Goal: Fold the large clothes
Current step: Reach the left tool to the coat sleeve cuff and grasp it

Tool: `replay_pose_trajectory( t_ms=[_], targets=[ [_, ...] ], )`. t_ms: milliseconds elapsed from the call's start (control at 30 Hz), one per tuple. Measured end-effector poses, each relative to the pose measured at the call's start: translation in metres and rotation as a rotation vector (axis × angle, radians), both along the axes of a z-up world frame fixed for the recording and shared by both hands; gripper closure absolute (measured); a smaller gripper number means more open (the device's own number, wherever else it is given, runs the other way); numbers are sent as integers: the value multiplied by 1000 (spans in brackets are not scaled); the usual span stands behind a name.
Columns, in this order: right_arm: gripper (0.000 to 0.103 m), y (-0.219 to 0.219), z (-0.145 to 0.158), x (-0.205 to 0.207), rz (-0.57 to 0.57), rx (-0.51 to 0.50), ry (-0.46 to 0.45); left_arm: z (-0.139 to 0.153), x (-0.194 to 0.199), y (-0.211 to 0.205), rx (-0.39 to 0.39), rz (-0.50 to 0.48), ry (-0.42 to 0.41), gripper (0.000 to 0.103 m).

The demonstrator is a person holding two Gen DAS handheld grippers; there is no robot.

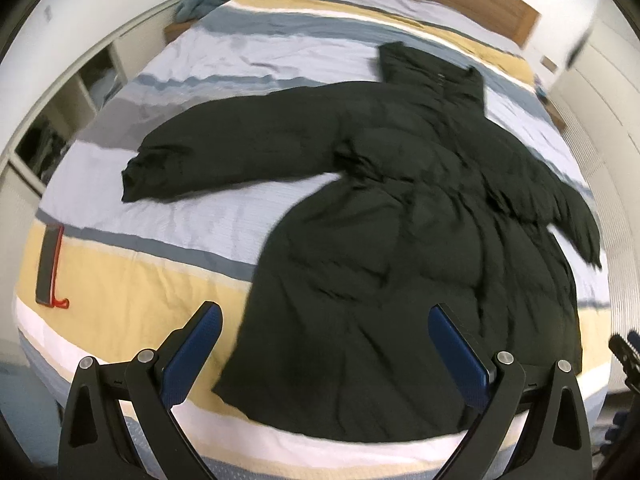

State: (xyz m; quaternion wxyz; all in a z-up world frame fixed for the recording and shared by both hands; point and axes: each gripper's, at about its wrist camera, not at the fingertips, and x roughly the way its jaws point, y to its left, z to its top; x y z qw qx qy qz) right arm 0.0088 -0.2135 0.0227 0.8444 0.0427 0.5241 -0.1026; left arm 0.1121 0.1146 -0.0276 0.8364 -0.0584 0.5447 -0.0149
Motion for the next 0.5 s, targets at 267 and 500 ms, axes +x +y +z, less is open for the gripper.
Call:
replay_pose_trajectory(
  t_ms=[267, 500],
  targets=[
    [0, -2, 0, 38, -24, -44, -4, -31, 55, 80, -70, 197, 30, 2],
    [0, 7, 2, 48, -42, -84, 27, -75, 106, 156, -218, 410, 75, 2]
  ],
)
